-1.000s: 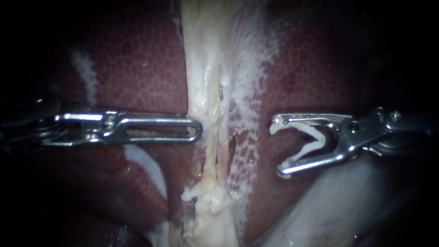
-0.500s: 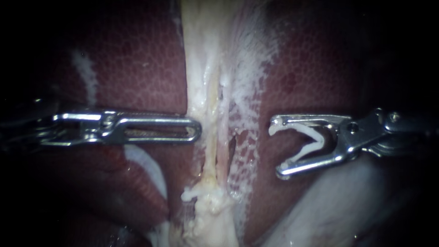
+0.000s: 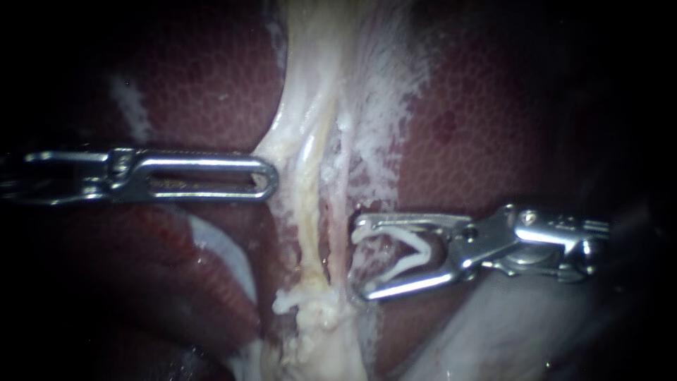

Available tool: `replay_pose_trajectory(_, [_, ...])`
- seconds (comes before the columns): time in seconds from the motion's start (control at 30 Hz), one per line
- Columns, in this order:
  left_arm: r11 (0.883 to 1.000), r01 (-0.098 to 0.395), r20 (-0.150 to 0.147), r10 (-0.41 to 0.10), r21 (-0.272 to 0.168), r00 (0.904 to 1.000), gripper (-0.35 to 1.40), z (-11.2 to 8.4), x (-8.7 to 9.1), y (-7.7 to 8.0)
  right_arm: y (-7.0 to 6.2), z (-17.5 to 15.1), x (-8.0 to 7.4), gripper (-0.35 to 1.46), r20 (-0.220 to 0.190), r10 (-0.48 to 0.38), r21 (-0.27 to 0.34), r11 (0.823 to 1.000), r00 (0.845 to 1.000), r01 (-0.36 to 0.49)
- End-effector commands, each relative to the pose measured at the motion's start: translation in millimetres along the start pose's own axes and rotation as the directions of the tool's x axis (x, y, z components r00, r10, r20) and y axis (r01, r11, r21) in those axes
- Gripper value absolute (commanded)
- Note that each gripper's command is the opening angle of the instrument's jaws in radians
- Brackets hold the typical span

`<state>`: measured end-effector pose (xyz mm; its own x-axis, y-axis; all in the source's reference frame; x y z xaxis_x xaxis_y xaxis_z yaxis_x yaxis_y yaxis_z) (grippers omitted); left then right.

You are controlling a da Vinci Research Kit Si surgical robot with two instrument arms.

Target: Clipping second clip left tube

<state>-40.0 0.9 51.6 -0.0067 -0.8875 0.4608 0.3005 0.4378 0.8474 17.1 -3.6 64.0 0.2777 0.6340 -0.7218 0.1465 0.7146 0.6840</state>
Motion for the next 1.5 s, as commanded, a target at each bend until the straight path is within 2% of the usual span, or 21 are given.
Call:
replay_pose_trajectory(0.03, [1.0, -0.001, 0.001, 0.001, -0.001, 1.0, -0.35, 0.0, 0.0, -0.2, 0.1, 0.4, -0.3, 0.6, 0.004, 0.007, 0.002, 1.0, 1.0, -0.007])
replay_pose_trajectory(0.23, [1.0, 0.0, 0.004, 0.0, 0.0, 1.0, -0.35, -0.3, 0.0, -0.7, 0.9, 2.3, -1.9, 0.6, 0.011, 0.004, 0.012, 1.0, 1.0, -0.004])
replay_pose_trajectory(0.4, [1.0, 0.0, 0.004, 0.0, -0.001, 1.0, -0.35, -0.4, 0.0, -1.0, 1.6, 3.1, -2.5, 0.6, 0.015, 0.001, 0.014, 1.0, 1.0, -0.001])
replay_pose_trajectory(0.57, [1.0, 0.0, 0.004, 0.0, -0.001, 1.0, -0.35, -0.4, 0.0, -1.1, 1.6, 3.8, -2.5, 0.6, 0.016, 0.0, 0.021, 1.0, 1.0, -0.001])
replay_pose_trajectory(1.0, [1.0, -0.001, 0.004, 0.001, 0.0, 1.0, -0.35, -0.4, 0.0, -0.8, 0.1, 6.5, -1.9, 0.57, 0.031, 0.045, 0.098, 0.994, 0.999, -0.047])
replay_pose_trajectory(1.5, [1.0, -0.002, 0.004, 0.002, 0.0, 1.0, -0.35, -0.3, 0.2, -0.5, 0.7, 9.6, -1.1, 0.55, 0.032, 0.04, 0.106, 0.993, 0.999, -0.043])
